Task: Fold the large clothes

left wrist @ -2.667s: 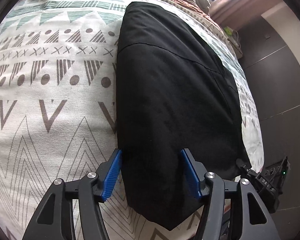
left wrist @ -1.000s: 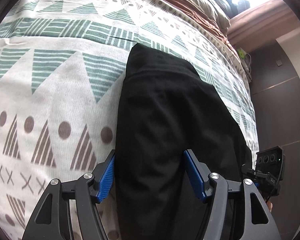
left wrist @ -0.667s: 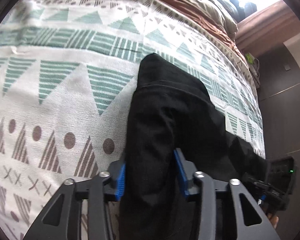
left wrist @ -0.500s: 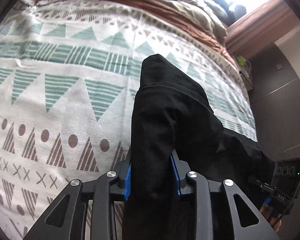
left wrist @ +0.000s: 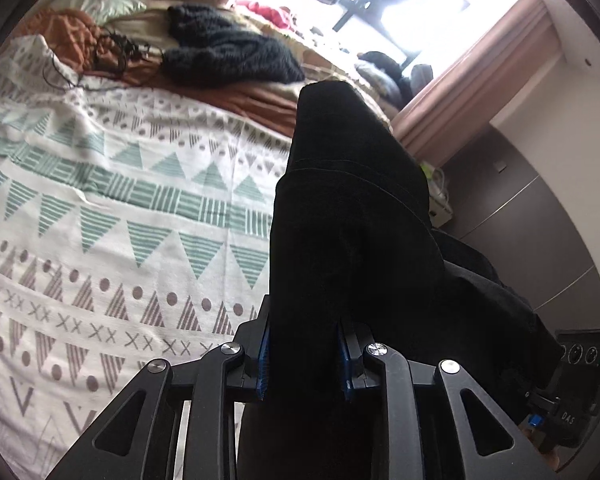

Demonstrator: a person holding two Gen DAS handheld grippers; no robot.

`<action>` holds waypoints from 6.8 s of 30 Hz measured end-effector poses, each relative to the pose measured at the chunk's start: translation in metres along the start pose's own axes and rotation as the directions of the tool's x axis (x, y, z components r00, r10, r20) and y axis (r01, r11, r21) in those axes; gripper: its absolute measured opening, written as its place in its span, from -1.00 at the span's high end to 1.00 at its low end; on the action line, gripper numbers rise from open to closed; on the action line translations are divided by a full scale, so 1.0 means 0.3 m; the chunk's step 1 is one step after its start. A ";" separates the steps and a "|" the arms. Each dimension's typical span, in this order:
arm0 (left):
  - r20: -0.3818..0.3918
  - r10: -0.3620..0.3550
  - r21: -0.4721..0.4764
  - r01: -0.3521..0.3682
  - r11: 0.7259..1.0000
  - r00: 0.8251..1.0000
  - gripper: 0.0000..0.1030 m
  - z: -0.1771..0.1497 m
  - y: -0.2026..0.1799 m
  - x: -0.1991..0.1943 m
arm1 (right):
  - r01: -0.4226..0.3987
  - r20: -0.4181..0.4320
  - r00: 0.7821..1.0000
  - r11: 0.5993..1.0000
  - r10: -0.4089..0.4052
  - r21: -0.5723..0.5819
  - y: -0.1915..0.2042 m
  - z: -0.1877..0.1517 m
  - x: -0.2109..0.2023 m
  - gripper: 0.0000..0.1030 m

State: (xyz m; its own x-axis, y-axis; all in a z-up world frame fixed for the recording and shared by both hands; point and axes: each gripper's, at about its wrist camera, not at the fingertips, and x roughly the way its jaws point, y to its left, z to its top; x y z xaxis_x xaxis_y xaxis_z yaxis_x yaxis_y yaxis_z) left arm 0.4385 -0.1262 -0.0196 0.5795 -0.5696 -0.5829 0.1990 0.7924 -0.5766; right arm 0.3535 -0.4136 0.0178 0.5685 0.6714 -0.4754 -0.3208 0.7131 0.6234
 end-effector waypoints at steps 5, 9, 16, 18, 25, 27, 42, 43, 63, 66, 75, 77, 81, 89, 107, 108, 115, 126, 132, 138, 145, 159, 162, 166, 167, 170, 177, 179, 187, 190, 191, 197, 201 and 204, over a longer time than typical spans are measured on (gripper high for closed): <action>0.096 -0.030 0.018 0.028 0.999 0.995 0.48 0.027 0.003 -0.188 | -0.031 0.032 0.999 0.996 0.034 -0.083 0.198 0.005 -0.028 0.74; 0.131 -0.026 0.033 0.021 0.999 0.991 0.48 0.067 0.038 -0.320 | -0.051 0.037 0.998 0.989 0.056 -0.138 0.351 0.016 0.004 0.74; 0.226 0.027 0.019 -0.032 0.999 0.974 0.49 0.126 0.187 -0.584 | -0.152 0.000 0.988 0.966 0.155 -0.209 0.576 -0.001 0.135 0.75; 0.245 0.057 0.021 -0.065 0.998 0.968 0.49 0.133 0.231 -0.654 | -0.179 -0.017 0.984 0.959 0.180 -0.219 0.630 -0.006 0.191 0.75; 0.291 0.142 -0.044 -0.135 0.990 0.946 0.49 0.136 0.429 -0.879 | -0.277 -0.104 0.960 0.924 0.259 -0.263 0.837 -0.058 0.369 0.75; 0.309 0.174 -0.057 -0.164 0.985 0.935 0.49 0.132 0.485 -0.959 | -0.313 -0.139 0.948 0.907 0.285 -0.280 0.916 -0.079 0.433 0.75; 0.415 0.391 -0.165 -0.355 0.920 0.821 0.55 0.075 0.786 -1.393 | -0.496 -0.319 0.861 0.794 0.397 -0.350 1.387 -0.288 0.739 0.75; 0.418 0.402 -0.174 -0.362 0.916 0.815 0.55 0.068 0.802 -1.416 | -0.502 -0.325 0.857 0.787 0.399 -0.358 1.414 -0.305 0.750 0.75; 0.473 0.664 -0.392 -0.536 0.748 0.579 0.65 -0.012 1.091 -1.874 | -0.733 -0.580 0.643 0.621 0.500 -0.278 1.895 -0.611 1.074 0.74; 0.456 0.688 -0.398 -0.561 0.725 0.565 0.66 0.007 1.143 -1.877 | -0.763 -0.612 0.597 0.603 0.518 -0.234 1.917 -0.636 1.125 0.74; 0.370 0.745 -0.425 -0.611 0.668 0.555 0.66 0.084 1.330 -1.809 | -0.774 -0.666 0.523 0.624 0.531 -0.110 1.855 -0.667 1.342 0.74; 0.345 0.752 -0.426 -0.621 0.658 0.561 0.66 0.119 1.375 -1.762 | -0.758 -0.667 0.535 0.644 0.519 -0.107 1.825 -0.653 1.403 0.74; 0.303 0.758 -0.418 -0.634 0.650 0.577 0.66 0.197 1.463 -1.656 | -0.724 -0.655 0.565 0.683 0.502 -0.101 1.743 -0.599 1.501 0.75; 0.215 0.796 -0.406 -0.690 0.600 0.565 0.62 0.334 1.604 -1.449 | -0.647 -0.592 0.632 0.761 0.501 -0.047 1.494 -0.487 1.664 0.75; 0.147 0.868 -0.543 -0.695 0.471 0.474 -0.58 -0.193 1.678 -1.554 | -0.441 -0.604 0.706 0.897 0.370 0.035 1.192 -0.552 2.065 0.78; 0.144 0.867 -0.557 -0.685 0.470 0.477 -0.62 -0.214 1.677 -1.555 | -0.438 -0.596 0.715 0.899 0.365 0.025 1.206 -0.538 2.060 0.78; 0.122 0.839 -0.644 -0.601 0.473 0.530 -0.63 -0.415 1.697 -1.553 | -0.380 -0.562 0.768 0.925 0.309 -0.011 1.215 -0.458 2.055 0.79; 0.135 0.839 -0.659 -0.585 0.473 0.527 -0.63 -0.406 1.729 -1.522 | -0.310 -0.616 0.751 0.951 0.237 -0.012 1.122 -0.499 2.068 0.47; 0.130 0.862 -0.664 -0.602 0.443 0.491 -0.63 -0.378 1.781 -1.543 | -0.294 -0.609 0.770 0.953 0.190 -0.074 1.090 -0.465 1.984 0.31; 0.113 0.890 -0.652 -0.643 0.402 0.442 -0.62 -0.388 1.839 -1.556 | -0.285 -0.591 0.796 0.943 0.133 -0.171 1.086 -0.430 1.899 0.31; 0.070 0.893 -0.672 -0.640 0.371 0.444 -0.62 -0.430 1.864 -1.574 | -0.266 -0.568 0.816 0.942 0.108 -0.204 1.098 -0.414 1.868 0.31; 0.107 0.878 -0.673 -0.616 0.409 0.466 -0.62 -0.477 1.740 -1.581 | -0.241 -0.538 0.842 0.924 0.046 -0.297 1.228 -0.489 1.961 -0.38; 0.116 0.865 -0.680 -0.595 0.427 0.488 -0.62 -0.498 1.728 -1.567 | -0.132 -0.517 0.853 0.931 -0.068 -0.341 1.187 -0.515 1.998 -0.38; 0.126 0.855 -0.662 -0.600 0.449 0.503 -0.62 -0.507 1.700 -1.534 | -0.131 -0.551 0.833 0.951 -0.049 -0.282 1.115 -0.543 2.018 -0.38; 0.124 0.856 -0.654 -0.607 0.451 0.502 -0.62 -0.505 1.691 -1.525 | -0.133 -0.555 0.831 0.955 -0.037 -0.264 1.100 -0.541 2.014 -0.38; 0.144 0.849 -0.638 -0.608 0.472 0.508 -0.62 -0.498 1.651 -1.511 | -0.124 -0.548 0.835 0.957 -0.042 -0.262 1.094 -0.523 1.991 -0.38; 0.195 0.829 -0.597 -0.606 0.525 0.525 -0.76 -0.471 1.512 -1.505 | -0.156 -0.516 0.856 0.943 -0.019 -0.294 1.136 -0.443 1.838 -0.38; 0.228 0.819 -0.582 -0.601 0.548 0.527 -0.89 -0.463 1.457 -1.508 | -0.167 -0.520 0.854 0.938 -0.017 -0.304 1.147 -0.435 1.798 -0.38; 0.296 0.775 -0.523 -0.584 0.621 0.558 -1.00 -0.435 1.249 -1.511 | -0.160 -0.448 0.893 0.910 -0.031 -0.382 1.202 -0.381 1.533 -1.00; 0.319 0.769 -0.506 -0.586 0.633 0.554 -1.00 -0.435 1.173 -1.516 | -0.147 -0.415 0.909 0.893 -0.048 -0.425 1.223 -0.366 1.427 -1.00; 0.327 0.766 -0.496 -0.590 0.637 0.554 -1.00 -0.434 1.140 -1.515 | -0.146 -0.400 0.915 0.882 -0.052 -0.448 1.234 -0.363 1.379 -1.00; 0.369 0.739 -0.445 -0.592 0.672 0.563 -1.00 -0.443 0.988 -1.507 | -0.135 -0.331 0.942 0.845 -0.052 -0.517 1.255 -0.339 1.164 -1.00; 0.397 0.720 -0.404 -0.597 0.693 0.568 -1.00 -0.465 0.880 -1.497 | -0.118 -0.286 0.957 0.837 -0.047 -0.534 1.245 -0.330 1.032 -1.00; 0.420 0.704 -0.370 -0.600 0.709 0.573 -1.00 -0.486 0.799 -1.489 | -0.100 -0.253 0.966 0.835 -0.047 -0.540 1.228 -0.331 0.941 -1.00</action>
State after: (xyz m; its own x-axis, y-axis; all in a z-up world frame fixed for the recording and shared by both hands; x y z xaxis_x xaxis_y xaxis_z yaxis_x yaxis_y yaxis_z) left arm 0.1122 0.2864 0.0191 0.8041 0.3234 -0.4988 -0.4992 0.8229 -0.2713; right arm 0.3207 0.0587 0.0516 0.3732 0.6660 -0.6459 -0.7343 0.6376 0.2331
